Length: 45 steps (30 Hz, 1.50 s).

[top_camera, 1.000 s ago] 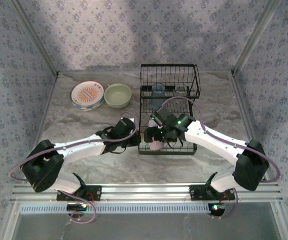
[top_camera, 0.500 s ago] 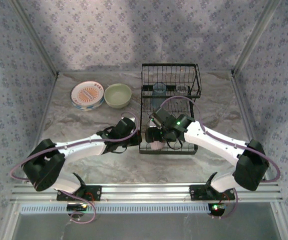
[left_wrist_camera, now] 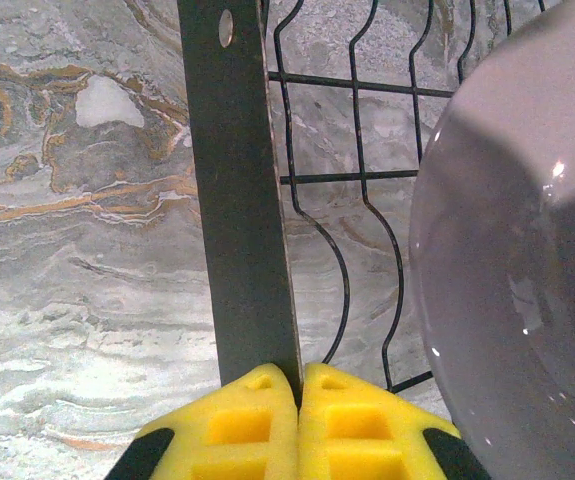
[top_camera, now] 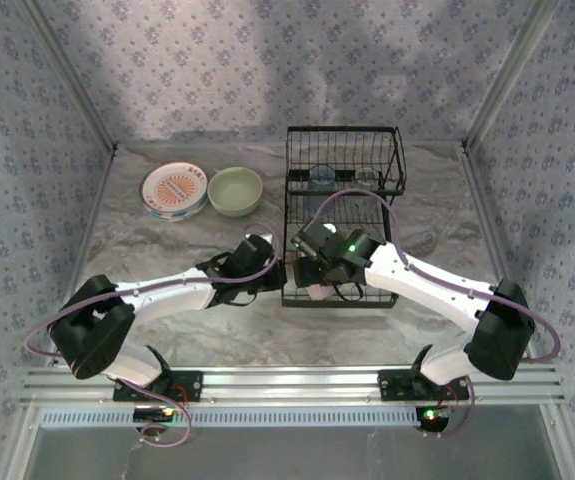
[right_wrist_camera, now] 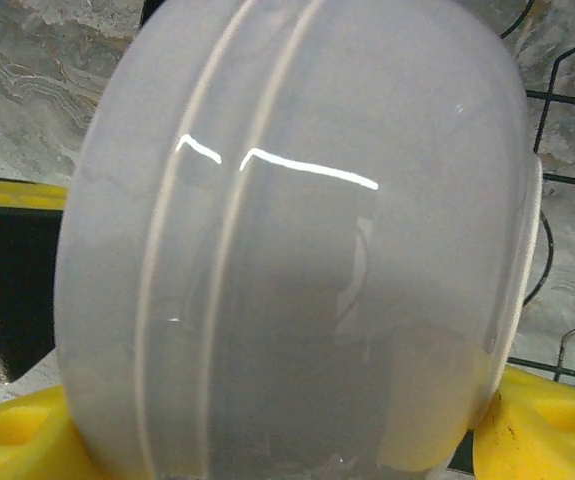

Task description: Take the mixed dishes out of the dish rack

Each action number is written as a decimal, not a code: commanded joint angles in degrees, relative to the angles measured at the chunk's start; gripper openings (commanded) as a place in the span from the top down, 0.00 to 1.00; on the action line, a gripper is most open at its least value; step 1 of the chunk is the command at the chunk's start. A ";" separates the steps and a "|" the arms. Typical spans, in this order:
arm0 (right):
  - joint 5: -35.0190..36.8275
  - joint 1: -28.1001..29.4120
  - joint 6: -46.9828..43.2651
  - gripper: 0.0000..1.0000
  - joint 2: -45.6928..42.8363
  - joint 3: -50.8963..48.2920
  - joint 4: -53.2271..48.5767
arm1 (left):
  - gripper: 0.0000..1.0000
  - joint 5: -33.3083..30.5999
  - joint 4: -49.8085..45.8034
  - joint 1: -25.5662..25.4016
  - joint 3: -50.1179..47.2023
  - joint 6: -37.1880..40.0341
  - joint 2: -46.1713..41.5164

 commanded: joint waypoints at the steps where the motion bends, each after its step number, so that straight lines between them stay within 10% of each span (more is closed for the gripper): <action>1: 5.29 0.62 -0.61 0.27 -0.46 3.34 -1.78 | 1.00 2.00 -2.73 -1.11 -1.17 0.87 3.09; 11: 5.73 0.54 -1.51 0.27 -3.34 3.10 -2.74 | 0.97 2.09 -3.83 -1.11 -0.21 1.47 2.51; 31: -11.01 -9.73 -5.36 0.27 -17.27 -5.52 5.67 | 0.25 0.98 -12.06 -0.19 4.14 6.06 -6.50; 45: -32.46 -20.53 -5.53 0.27 -22.81 -8.03 13.38 | 0.07 16.69 -10.12 10.43 2.12 11.29 -18.70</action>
